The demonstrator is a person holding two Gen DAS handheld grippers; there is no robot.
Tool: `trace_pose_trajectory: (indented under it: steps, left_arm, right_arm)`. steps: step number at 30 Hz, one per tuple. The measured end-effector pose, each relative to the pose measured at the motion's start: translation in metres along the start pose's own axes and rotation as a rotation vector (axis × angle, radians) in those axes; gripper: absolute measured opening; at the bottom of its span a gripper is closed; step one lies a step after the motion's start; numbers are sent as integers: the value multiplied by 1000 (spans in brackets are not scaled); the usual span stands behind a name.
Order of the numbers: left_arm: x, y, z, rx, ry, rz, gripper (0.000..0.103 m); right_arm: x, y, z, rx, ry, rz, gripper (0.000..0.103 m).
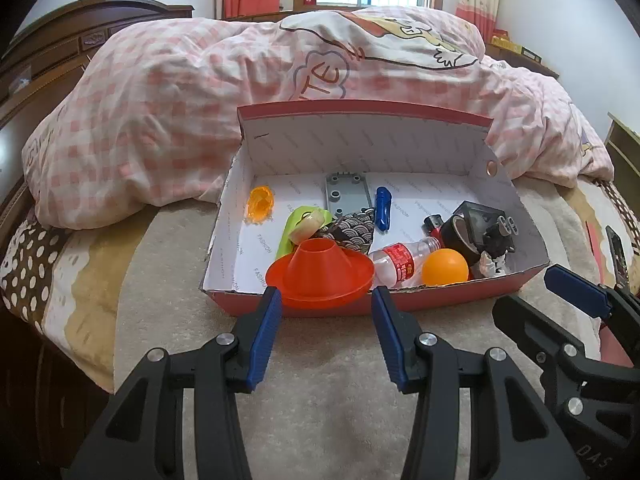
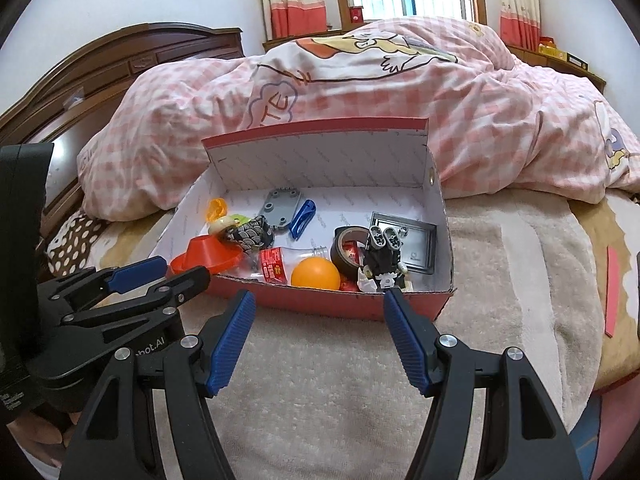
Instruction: Organize objects
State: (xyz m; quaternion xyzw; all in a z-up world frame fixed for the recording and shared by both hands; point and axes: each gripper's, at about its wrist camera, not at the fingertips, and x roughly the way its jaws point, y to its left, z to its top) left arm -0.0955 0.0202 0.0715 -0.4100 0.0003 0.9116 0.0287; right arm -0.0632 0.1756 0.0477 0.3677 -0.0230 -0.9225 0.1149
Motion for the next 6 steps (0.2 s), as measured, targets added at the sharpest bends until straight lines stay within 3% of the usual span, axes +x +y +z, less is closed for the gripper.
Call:
trace_pose_trajectory:
  steps: [6]
  left_arm:
    - [-1, -1, -1, -1, 8, 0, 47]
  right_arm:
    - [0, 0, 0, 0, 2, 2, 68]
